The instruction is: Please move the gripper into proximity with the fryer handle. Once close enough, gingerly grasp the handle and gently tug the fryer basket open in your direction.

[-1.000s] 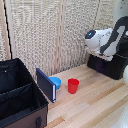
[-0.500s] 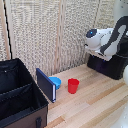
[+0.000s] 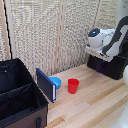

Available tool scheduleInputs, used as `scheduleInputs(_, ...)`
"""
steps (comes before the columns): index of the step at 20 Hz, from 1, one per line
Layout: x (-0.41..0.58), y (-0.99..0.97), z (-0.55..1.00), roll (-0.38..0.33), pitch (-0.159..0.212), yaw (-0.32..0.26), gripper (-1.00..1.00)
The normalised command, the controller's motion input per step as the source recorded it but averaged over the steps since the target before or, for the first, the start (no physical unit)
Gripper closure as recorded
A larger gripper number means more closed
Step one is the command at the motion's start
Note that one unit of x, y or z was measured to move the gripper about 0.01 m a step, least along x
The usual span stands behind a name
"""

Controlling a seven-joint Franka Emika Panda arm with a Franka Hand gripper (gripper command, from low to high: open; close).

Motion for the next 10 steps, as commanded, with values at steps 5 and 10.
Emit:
scheduleInputs(5,0.046,-0.08,0.10,0.043,0.019,0.067,1.00)
scheduleInputs(10,0.089,0.13,0.08,0.283,0.226,0.088,1.00)
